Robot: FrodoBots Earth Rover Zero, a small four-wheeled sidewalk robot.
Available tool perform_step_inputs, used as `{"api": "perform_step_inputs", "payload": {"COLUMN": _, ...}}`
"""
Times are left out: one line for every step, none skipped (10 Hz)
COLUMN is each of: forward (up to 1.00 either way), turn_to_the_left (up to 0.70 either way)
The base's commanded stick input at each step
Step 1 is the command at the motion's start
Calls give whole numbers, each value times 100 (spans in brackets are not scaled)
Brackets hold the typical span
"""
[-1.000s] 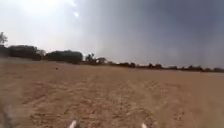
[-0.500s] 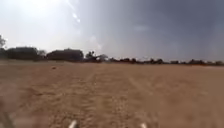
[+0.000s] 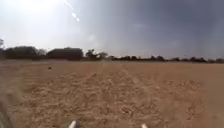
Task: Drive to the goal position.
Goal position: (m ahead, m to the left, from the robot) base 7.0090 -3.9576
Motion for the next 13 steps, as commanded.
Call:
{"api": "perform_step_inputs", "payload": {"forward": 100, "turn_to_the_left": 0}}
{"api": "perform_step_inputs", "payload": {"forward": 100, "turn_to_the_left": 0}}
{"api": "perform_step_inputs", "payload": {"forward": 100, "turn_to_the_left": 0}}
{"api": "perform_step_inputs", "payload": {"forward": 100, "turn_to_the_left": 0}}
{"api": "perform_step_inputs", "payload": {"forward": 100, "turn_to_the_left": 0}}
{"api": "perform_step_inputs", "payload": {"forward": 100, "turn_to_the_left": 0}}
{"api": "perform_step_inputs", "payload": {"forward": 100, "turn_to_the_left": 0}}
{"api": "perform_step_inputs", "payload": {"forward": 100, "turn_to_the_left": 0}}
{"api": "perform_step_inputs", "payload": {"forward": 100, "turn_to_the_left": 0}}
{"api": "perform_step_inputs", "payload": {"forward": 100, "turn_to_the_left": 0}}
{"api": "perform_step_inputs", "payload": {"forward": 100, "turn_to_the_left": 0}}
{"api": "perform_step_inputs", "payload": {"forward": 100, "turn_to_the_left": 0}}
{"api": "perform_step_inputs", "payload": {"forward": 100, "turn_to_the_left": 0}}
